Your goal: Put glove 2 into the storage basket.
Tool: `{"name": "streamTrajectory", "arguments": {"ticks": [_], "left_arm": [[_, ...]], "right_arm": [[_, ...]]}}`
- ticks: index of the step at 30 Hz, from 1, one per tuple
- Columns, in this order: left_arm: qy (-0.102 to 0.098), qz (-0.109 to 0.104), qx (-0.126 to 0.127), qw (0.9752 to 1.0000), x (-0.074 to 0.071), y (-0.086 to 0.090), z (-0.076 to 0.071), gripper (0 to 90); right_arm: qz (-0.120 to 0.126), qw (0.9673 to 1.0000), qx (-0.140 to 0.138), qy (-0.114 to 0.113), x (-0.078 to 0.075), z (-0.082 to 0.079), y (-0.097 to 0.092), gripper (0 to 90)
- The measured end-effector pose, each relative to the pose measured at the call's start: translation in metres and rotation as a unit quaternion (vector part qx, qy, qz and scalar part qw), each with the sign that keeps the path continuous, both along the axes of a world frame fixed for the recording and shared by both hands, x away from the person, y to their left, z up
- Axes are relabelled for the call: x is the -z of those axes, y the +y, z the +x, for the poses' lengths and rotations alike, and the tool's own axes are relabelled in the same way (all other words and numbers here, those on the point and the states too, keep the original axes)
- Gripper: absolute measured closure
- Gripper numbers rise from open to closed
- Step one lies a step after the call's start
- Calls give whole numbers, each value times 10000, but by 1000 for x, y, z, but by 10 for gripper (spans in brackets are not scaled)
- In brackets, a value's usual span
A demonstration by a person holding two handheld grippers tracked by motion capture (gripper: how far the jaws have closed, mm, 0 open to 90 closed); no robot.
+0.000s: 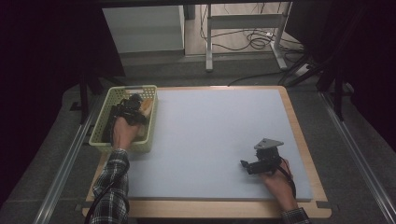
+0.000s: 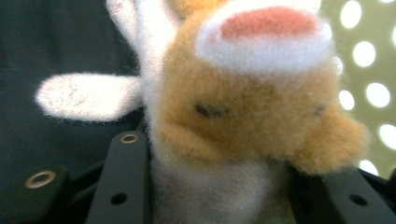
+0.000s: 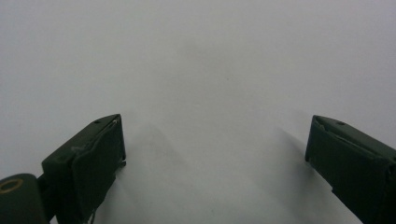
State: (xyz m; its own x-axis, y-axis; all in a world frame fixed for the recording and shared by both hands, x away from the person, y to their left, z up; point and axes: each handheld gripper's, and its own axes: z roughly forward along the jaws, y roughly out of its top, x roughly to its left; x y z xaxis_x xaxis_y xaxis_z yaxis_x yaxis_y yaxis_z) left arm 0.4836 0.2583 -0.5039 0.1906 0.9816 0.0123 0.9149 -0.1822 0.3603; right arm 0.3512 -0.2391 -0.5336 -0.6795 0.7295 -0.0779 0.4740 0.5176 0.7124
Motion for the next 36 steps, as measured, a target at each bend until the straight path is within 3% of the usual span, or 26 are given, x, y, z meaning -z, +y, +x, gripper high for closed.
{"name": "streamTrajectory", "arguments": {"ticks": [3, 5, 8, 9, 12, 15, 17, 19, 23, 25, 30, 33, 36], "left_arm": [[85, 15, 47, 10000, 4, -1, 2, 361], [6, 75, -20, 10000, 2, 1, 1, 307], [-86, -232, -39, 9997, -6, 11, -3, 169], [-225, -413, 29, 9989, -13, 15, -7, 158], [-448, -614, 153, 9970, -28, 20, -14, 122], [-593, -755, 229, 9951, -38, 24, -21, 150], [-583, -765, 260, 9950, -38, 24, -22, 268], [-487, -665, 274, 9962, -35, 24, -22, 377], [-186, -936, 453, 9944, -20, 18, -15, 476], [-161, -987, 476, 9938, -16, 14, -13, 500], [-265, -1008, 400, 9937, -20, 14, -12, 493], [-526, -994, 298, 9932, -26, 18, -16, 408], [-623, -975, 299, 9928, -29, 21, -19, 330]], "right_arm": [[-2, 10000, -1, -4, 0, 0, 0, 47], [-6, 10000, -3, -11, 0, 0, 0, 47], [-7, 10000, -5, -14, 0, 0, 0, 47], [-5, 10000, -4, -10, 0, 0, 0, 47], [-10, 10000, -5, -17, 0, 0, 0, 47], [-13, 10000, -4, -22, 0, 0, 0, 47], [-12, 10000, -4, -20, 0, 0, 0, 47], [-13, 10000, -5, -20, 0, 0, 0, 47], [-13, 10000, -5, -24, 0, 0, 0, 47], [-11, 10000, -4, -23, 0, 0, 0, 47], [-13, 10000, -2, -38, 0, -1, 0, 47], [-14, 10000, -2, -38, 0, -1, 0, 47], [-14, 10000, -2, -36, 0, -1, 0, 47]]}}
